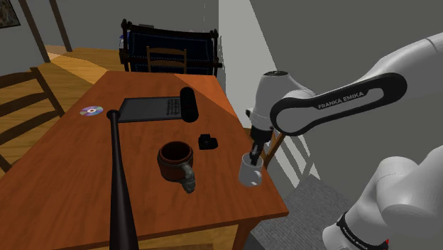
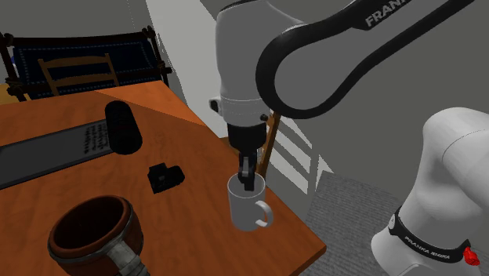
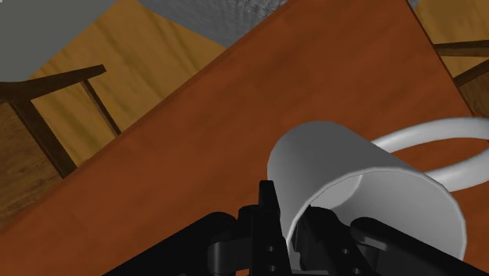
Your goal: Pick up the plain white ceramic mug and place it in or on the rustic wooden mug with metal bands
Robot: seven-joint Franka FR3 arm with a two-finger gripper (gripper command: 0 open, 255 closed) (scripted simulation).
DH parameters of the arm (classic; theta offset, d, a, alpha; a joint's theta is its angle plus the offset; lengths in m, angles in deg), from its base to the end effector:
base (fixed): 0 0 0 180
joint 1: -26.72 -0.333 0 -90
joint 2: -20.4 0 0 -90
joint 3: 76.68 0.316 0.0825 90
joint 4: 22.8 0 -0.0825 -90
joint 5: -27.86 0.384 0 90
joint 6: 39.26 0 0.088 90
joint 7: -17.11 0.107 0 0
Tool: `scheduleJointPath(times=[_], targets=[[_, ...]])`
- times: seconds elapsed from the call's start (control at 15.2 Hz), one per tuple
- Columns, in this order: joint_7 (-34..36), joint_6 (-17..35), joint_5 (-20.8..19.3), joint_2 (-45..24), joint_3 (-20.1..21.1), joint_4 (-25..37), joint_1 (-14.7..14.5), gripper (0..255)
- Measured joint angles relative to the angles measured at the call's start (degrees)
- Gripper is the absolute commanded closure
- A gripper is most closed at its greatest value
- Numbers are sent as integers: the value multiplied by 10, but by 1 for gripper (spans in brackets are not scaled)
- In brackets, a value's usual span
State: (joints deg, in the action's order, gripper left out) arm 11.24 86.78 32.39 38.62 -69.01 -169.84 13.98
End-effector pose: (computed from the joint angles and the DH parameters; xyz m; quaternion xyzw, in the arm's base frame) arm 0.3869 0.1456 0.3702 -0.9794 -0.2000 0.0262 0.0073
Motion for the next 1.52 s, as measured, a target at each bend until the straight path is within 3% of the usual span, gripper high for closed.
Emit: scheduleJointPath(times=[1.52], targets=[[2, -196, -3, 71, -9, 125, 1, 255]])
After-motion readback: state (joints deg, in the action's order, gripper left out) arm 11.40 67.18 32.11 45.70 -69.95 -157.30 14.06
